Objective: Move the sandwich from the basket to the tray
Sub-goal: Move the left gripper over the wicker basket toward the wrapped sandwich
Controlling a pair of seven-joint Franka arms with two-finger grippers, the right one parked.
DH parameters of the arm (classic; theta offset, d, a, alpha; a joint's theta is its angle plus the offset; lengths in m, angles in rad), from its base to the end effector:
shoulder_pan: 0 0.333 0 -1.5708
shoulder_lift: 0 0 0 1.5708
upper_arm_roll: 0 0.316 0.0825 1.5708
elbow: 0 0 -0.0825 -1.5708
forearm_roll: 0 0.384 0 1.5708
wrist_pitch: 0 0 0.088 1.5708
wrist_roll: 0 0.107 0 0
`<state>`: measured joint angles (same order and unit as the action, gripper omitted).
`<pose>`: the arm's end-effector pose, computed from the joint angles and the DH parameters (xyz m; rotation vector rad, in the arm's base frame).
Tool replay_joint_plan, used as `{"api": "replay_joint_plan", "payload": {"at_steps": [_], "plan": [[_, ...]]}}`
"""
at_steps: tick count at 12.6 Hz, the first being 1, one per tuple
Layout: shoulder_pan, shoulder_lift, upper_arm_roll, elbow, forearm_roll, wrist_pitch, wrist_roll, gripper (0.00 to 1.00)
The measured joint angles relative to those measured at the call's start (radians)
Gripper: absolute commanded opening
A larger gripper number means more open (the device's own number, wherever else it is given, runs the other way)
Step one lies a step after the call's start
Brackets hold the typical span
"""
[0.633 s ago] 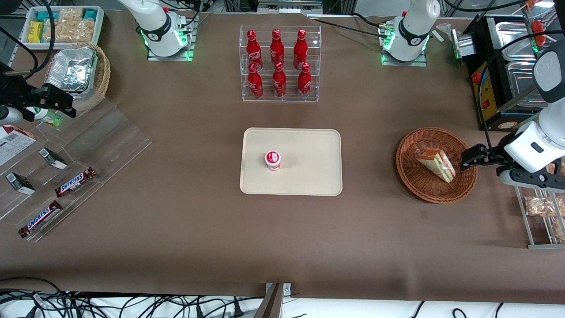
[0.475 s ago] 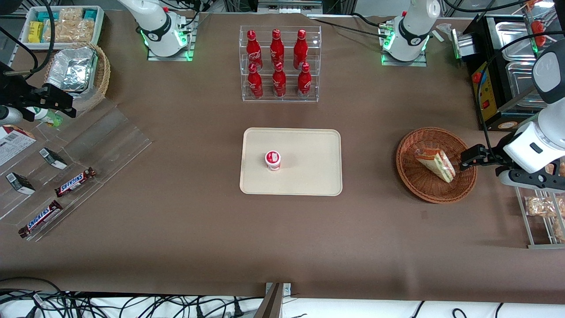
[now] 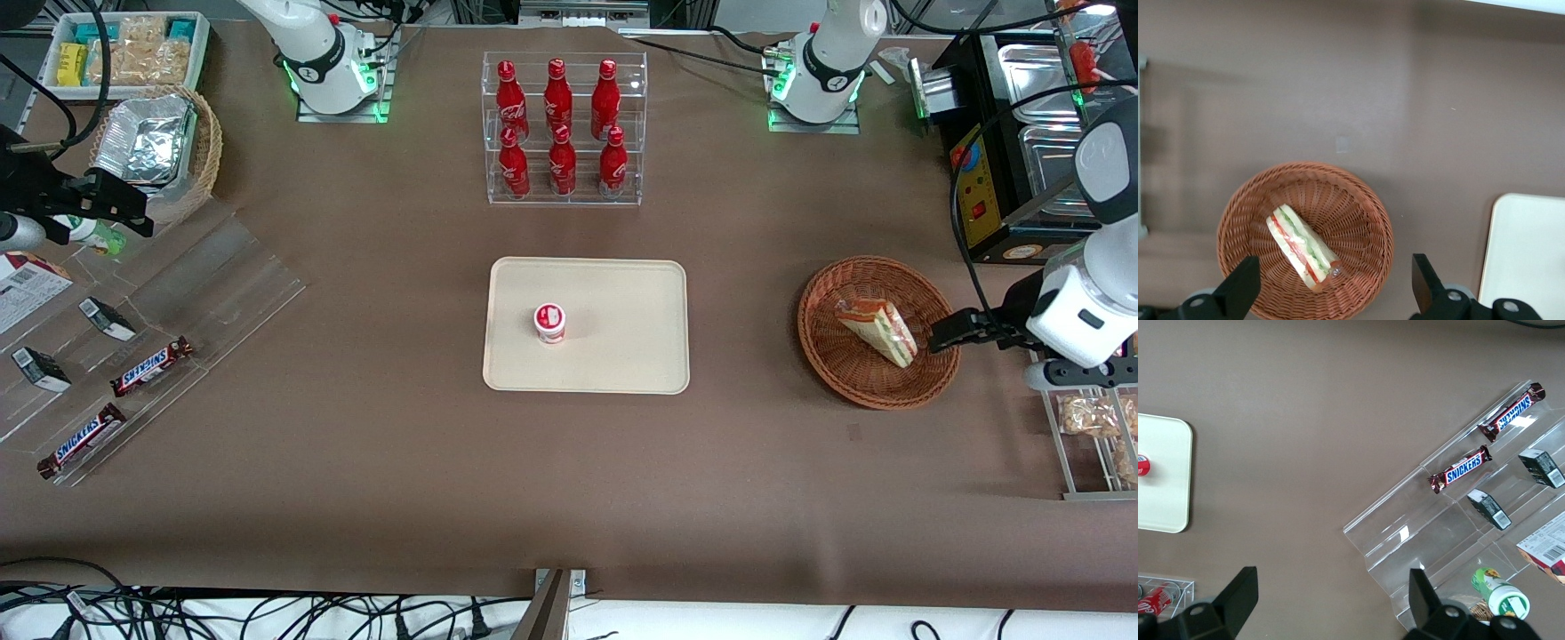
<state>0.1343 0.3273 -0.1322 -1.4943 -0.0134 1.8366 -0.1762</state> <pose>0.6613 0.0114 0.4863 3.0711 0.2911 0.0199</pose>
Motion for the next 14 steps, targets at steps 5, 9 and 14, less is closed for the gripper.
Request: {"api": "replay_joint_plan", "payload": {"at_steps": [5, 9, 14], "plan": [[0.011, 0.097, -0.003, -0.026, 0.091, 0.031, -0.465, 1.00], [0.005, 0.133, -0.016, -0.146, 0.186, 0.159, -0.679, 1.00], [0.008, 0.130, -0.014, -0.276, 0.188, 0.260, -0.707, 1.00]]}}
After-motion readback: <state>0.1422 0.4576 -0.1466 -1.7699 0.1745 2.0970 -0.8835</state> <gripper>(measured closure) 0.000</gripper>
